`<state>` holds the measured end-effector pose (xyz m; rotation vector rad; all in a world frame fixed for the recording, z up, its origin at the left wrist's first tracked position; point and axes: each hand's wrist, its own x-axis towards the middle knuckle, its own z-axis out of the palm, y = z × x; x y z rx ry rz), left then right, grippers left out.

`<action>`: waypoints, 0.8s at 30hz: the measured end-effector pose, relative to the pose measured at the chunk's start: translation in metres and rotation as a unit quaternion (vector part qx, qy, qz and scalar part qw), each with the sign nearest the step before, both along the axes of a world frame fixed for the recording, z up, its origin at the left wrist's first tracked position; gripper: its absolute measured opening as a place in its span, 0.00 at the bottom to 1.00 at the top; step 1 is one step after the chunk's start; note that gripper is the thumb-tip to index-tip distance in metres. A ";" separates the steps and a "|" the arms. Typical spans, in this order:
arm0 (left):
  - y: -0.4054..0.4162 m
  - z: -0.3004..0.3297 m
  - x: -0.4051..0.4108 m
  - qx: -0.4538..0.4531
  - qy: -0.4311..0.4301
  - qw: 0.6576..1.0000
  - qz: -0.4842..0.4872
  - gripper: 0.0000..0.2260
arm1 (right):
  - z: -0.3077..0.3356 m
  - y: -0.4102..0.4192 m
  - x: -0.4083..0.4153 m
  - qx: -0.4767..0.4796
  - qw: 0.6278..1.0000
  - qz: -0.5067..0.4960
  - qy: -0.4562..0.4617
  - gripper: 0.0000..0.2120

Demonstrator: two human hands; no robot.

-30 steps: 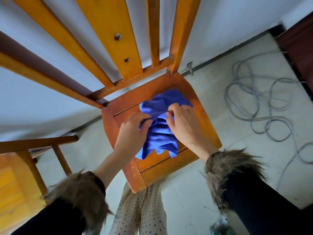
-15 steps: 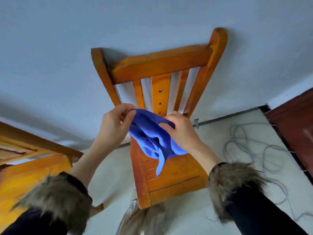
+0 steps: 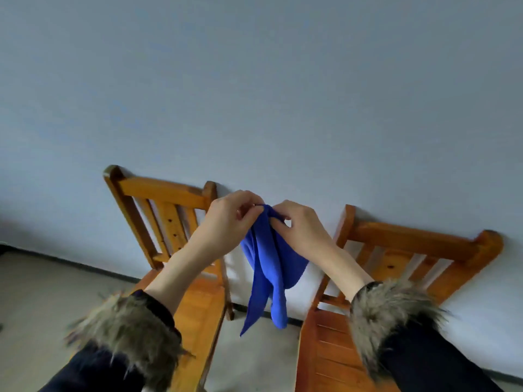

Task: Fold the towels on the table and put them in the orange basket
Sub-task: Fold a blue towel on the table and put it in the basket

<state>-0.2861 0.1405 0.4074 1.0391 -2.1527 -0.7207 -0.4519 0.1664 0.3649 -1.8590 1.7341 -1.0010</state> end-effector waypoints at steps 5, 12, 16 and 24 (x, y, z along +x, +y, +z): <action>-0.004 0.033 0.146 -0.044 0.031 0.993 0.110 0.08 | 0.050 -0.034 0.136 -0.049 0.994 0.097 -0.010 0.08; 0.001 0.054 0.368 -0.085 0.002 0.953 0.292 0.05 | 0.099 -0.065 0.358 -0.078 0.969 0.236 -0.012 0.04; 0.018 0.040 0.480 -0.071 -0.048 0.913 0.400 0.04 | 0.114 -0.071 0.478 -0.075 0.939 0.335 0.004 0.12; 0.036 0.024 0.654 -0.007 -0.048 0.808 0.587 0.09 | 0.139 -0.110 0.638 -0.108 0.893 0.434 -0.041 0.08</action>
